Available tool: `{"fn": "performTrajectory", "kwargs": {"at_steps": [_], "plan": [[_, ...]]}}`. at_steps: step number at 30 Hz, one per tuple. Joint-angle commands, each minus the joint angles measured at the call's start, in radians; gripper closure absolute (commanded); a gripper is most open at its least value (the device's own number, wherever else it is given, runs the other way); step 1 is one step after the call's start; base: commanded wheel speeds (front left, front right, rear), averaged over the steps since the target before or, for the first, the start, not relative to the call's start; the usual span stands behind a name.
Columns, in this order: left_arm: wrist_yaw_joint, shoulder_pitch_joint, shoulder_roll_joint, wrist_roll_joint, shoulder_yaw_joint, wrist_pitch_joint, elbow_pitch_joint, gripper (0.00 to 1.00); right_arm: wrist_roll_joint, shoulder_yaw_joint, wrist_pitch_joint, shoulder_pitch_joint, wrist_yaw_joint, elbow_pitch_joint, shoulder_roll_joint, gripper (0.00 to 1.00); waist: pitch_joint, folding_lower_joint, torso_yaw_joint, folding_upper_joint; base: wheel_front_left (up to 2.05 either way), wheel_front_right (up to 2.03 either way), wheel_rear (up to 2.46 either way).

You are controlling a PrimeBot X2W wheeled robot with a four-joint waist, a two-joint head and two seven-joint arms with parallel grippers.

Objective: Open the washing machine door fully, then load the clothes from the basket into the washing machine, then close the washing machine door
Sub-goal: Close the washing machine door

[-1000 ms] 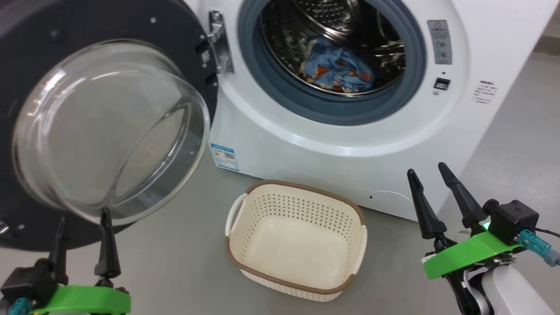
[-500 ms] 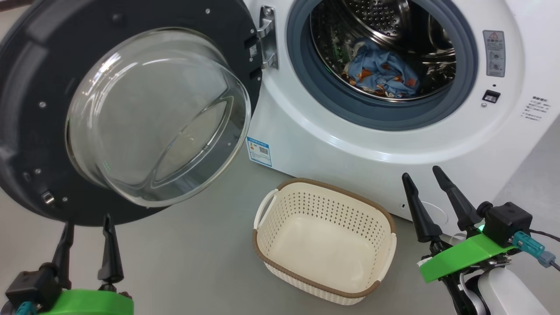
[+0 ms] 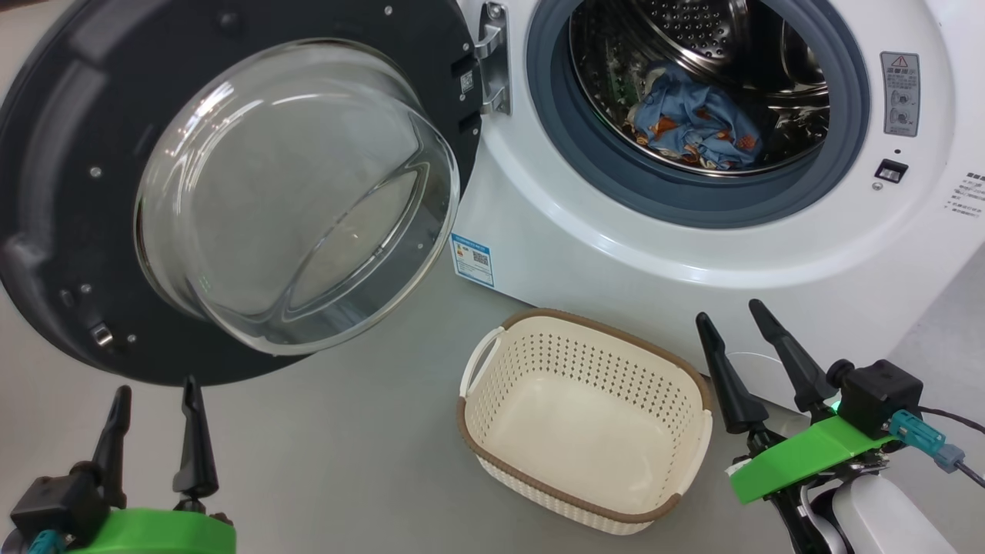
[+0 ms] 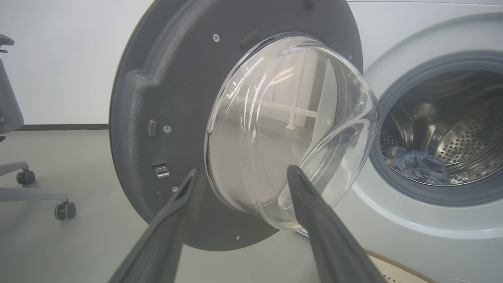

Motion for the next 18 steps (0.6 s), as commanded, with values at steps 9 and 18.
{"fn": "performTrajectory", "kwargs": {"at_steps": [9,18], "plan": [[0.009,-0.012,0.024,-0.010,0.035,-0.005,-0.034,0.00,0.008,0.023,-0.008,-0.028,0.005,-0.016,-0.012,0.00,-0.006,-0.0001,-0.003,-0.0001,0.00,0.00,0.00],[0.010,-0.010,0.025,-0.012,0.033,-0.006,-0.038,0.00,0.008,0.023,-0.008,-0.024,0.005,-0.017,-0.008,0.00,-0.008,-0.0001,-0.003,-0.0001,0.00,0.00,0.00]]}}
